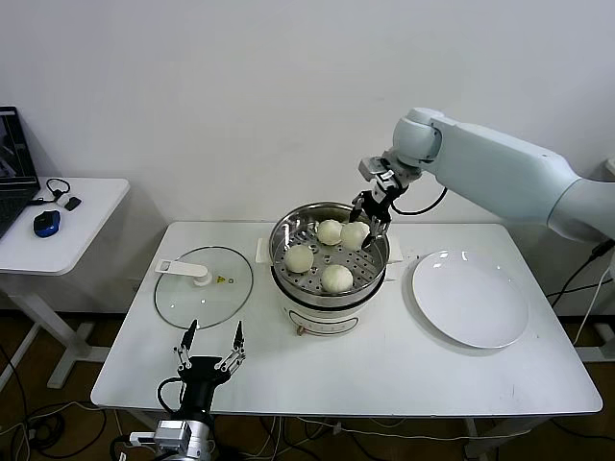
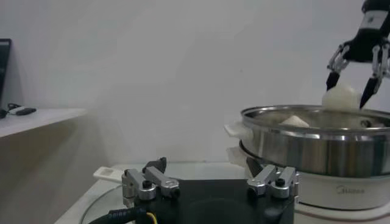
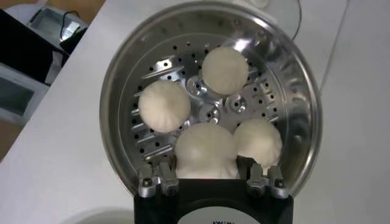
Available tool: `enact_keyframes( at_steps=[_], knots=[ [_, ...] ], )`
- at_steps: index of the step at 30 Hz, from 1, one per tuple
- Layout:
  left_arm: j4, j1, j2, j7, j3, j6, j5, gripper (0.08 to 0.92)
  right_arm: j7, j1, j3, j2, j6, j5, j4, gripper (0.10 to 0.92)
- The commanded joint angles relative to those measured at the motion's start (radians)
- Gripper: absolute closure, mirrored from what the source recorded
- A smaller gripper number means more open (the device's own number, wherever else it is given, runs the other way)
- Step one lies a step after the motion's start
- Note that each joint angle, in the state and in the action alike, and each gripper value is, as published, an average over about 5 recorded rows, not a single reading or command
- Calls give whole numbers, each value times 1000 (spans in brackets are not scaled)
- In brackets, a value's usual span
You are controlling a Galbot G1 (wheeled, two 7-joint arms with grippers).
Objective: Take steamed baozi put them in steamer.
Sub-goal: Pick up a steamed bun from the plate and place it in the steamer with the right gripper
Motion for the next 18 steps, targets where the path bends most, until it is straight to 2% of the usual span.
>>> enact_keyframes(
  at_steps=[1, 18],
  knots=[
    [5, -2, 1, 1, -1, 1, -4, 177, -10, -78, 25, 51, 12, -64, -117, 372],
    [11, -5, 1, 1, -1, 2, -4, 177, -12, -122, 78, 80, 42, -127, -181, 372]
  ],
)
